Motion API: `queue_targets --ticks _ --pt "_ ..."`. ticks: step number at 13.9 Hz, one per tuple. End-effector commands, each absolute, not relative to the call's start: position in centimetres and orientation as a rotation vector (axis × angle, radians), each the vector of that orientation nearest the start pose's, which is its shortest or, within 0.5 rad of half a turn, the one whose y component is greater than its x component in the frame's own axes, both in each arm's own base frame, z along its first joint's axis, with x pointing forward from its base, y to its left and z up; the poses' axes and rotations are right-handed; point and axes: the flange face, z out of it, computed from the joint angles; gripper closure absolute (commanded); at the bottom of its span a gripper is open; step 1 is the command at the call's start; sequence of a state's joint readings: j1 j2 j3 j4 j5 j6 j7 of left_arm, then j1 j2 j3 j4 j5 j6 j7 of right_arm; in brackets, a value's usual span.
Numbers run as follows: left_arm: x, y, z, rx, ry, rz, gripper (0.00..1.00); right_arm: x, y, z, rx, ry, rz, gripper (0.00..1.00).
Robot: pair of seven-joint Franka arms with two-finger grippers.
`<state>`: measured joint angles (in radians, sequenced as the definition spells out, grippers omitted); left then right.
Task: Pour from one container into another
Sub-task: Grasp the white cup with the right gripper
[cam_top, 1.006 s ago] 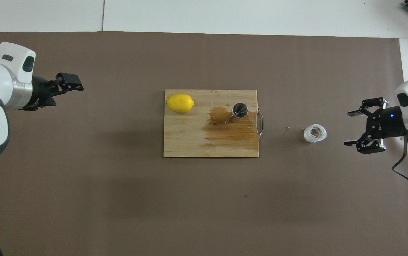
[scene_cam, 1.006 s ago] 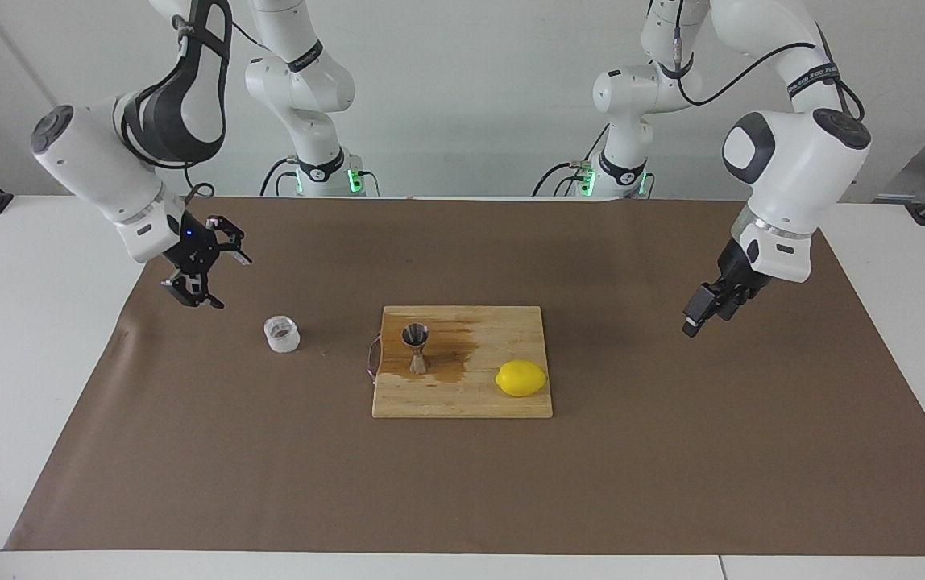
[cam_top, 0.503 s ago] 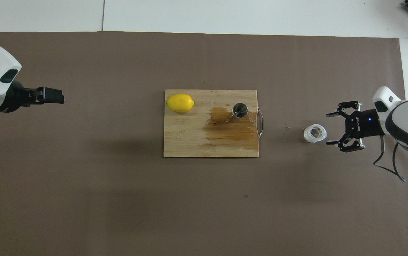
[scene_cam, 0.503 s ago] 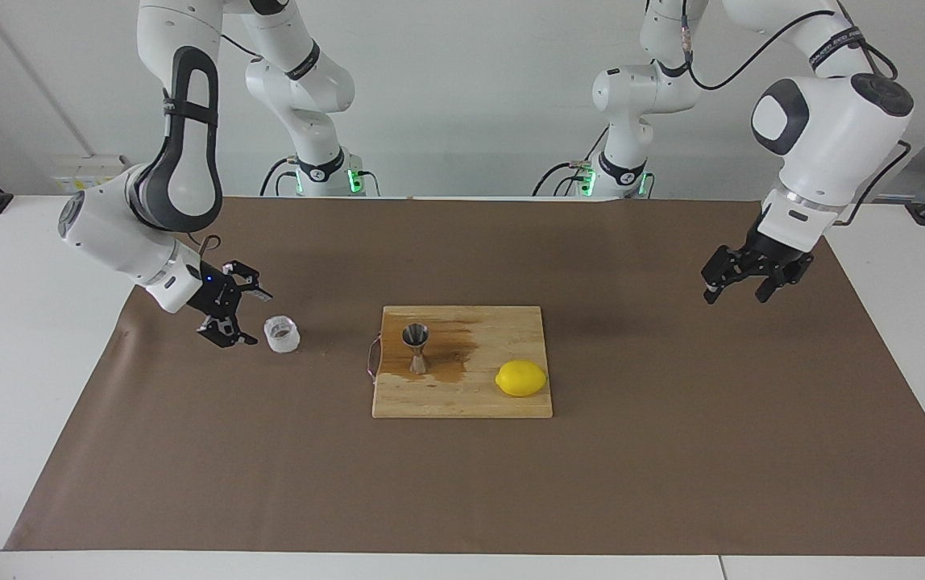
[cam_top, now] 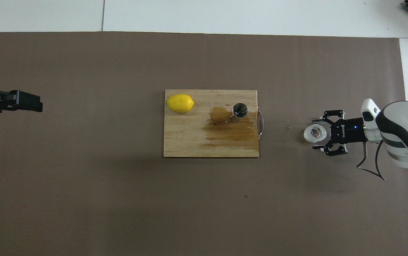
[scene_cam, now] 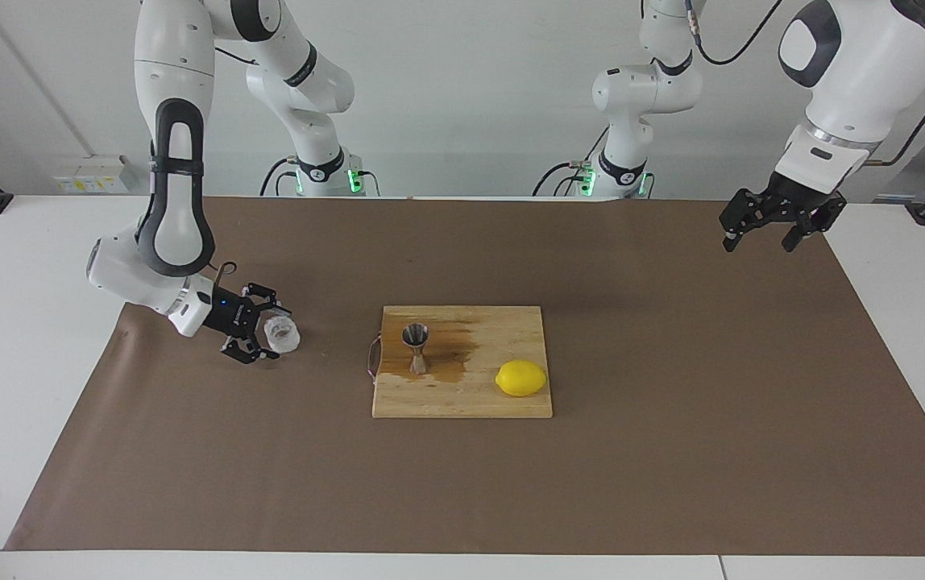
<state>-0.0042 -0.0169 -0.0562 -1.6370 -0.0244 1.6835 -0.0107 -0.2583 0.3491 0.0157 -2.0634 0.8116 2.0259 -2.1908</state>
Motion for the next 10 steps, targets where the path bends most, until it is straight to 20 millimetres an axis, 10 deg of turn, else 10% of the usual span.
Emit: queue_targets --ticks 1,4,6,10 --pt "55.0 -3.7 62.0 -3.162 0.098 -0.036 0.00 54.4 -9.3 23.9 -1.844 -1.661 -0.702 0.00" --pt "54.4 -3.8 64.1 -3.182 0.107 -0.013 0.00 54.2 -9.4 23.6 -1.825 -1.672 -0.707 0.12" --pt "53.2 -3.7 63.0 -3.179 0.129 0.013 0.00 54.3 -9.6 23.6 -1.831 -1.677 -0.711 0.62" --pt "53.2 -3.7 62.9 -3.179 0.114 -0.013 0.00 55.0 -9.2 24.3 -1.829 -1.666 -0.731 0.73"
